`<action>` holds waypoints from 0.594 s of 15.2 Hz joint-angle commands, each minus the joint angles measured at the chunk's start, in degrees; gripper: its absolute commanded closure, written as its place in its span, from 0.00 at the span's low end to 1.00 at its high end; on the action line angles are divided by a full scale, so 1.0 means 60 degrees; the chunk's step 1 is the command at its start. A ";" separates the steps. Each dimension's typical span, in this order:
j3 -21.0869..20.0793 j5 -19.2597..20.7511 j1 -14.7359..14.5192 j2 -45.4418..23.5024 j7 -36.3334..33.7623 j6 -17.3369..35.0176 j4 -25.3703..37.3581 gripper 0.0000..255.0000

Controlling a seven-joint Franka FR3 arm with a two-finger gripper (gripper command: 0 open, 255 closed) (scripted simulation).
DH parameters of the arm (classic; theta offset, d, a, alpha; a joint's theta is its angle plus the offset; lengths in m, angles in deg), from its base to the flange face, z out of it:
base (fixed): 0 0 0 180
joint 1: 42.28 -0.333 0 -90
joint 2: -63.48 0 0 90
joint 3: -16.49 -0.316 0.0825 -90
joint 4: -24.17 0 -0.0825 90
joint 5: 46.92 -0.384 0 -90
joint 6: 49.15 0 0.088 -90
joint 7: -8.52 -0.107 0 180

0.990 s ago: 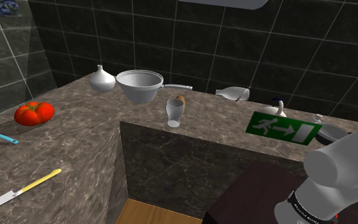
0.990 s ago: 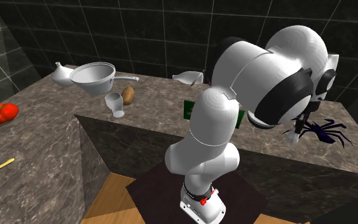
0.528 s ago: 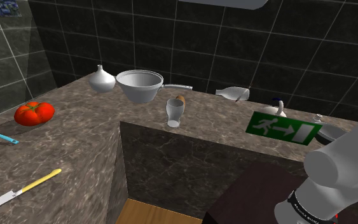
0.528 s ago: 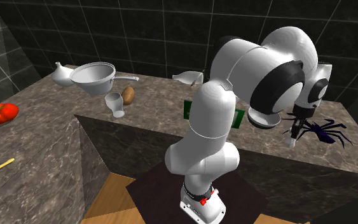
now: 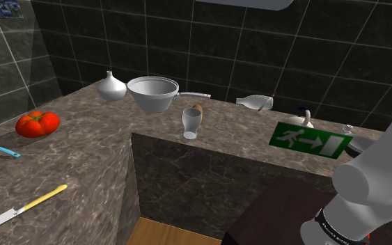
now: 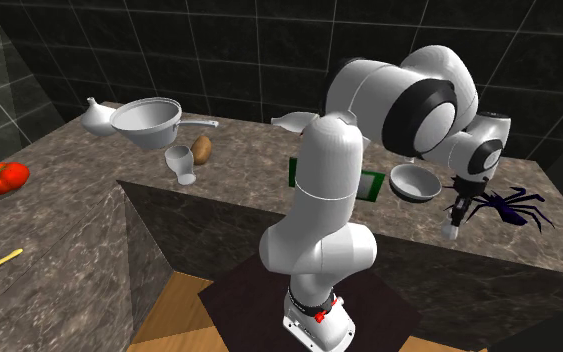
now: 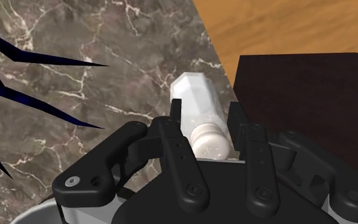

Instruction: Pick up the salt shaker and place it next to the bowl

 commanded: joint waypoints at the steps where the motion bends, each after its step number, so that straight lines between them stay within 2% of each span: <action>1: -0.0031 -0.0102 0.0039 -0.0088 0.0061 0.0068 -0.0013 1.00; 7: -0.0032 -0.0102 0.0039 -0.0088 0.0061 0.0067 -0.0013 1.00; 8: -0.0032 -0.0102 0.0039 -0.0087 0.0060 0.0067 -0.0013 0.00; 9: -0.0032 -0.0102 0.0039 -0.0088 0.0061 0.0067 -0.0013 0.00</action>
